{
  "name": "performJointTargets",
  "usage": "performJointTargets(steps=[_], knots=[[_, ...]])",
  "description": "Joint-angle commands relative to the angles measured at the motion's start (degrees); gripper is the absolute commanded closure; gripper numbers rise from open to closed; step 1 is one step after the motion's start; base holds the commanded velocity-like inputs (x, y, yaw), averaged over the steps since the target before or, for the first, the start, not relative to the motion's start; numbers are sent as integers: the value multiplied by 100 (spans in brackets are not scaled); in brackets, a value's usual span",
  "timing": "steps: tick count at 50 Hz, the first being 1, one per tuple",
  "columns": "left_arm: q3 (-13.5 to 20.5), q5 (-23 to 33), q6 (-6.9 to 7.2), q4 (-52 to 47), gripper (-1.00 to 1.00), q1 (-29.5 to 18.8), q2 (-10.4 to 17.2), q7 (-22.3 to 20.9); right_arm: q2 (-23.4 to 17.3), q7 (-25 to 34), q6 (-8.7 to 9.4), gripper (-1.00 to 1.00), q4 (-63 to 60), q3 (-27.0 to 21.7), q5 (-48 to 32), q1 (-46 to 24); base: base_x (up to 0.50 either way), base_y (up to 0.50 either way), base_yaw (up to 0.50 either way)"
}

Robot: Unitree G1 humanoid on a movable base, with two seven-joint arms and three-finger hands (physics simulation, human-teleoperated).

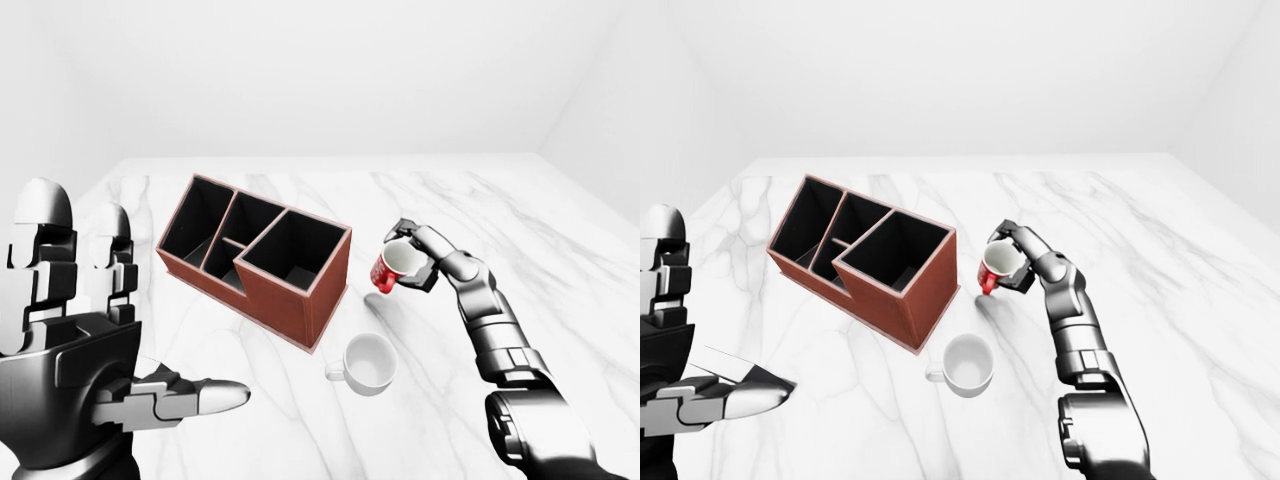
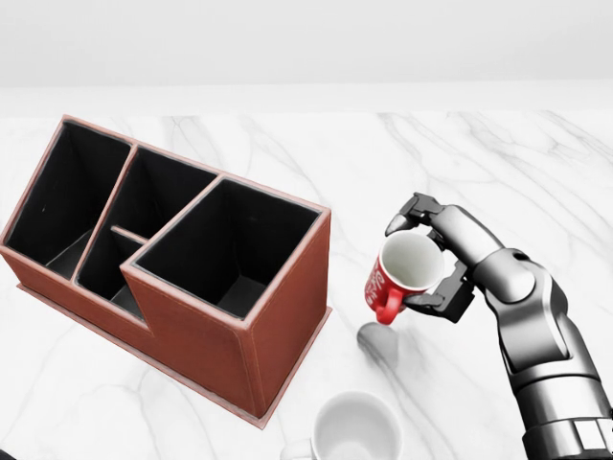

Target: Pick up the red mug and place it to the right of the caddy.

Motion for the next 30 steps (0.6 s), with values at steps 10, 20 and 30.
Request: performJointTargets(steps=[10,20,30], knots=[[-141,-340,0,-1,-100,-46,498,544,-23,-109,0,100,473,84,-352,68,0,0,0],[-191,-569,0,-1,-100,92,764,796,140,28,0,100,30,130,-576,335,0,0,0],[-199,-827,0,-1,-100,187,1048,1063,252,131,0,100,-246,190,-740,478,0,0,0]])
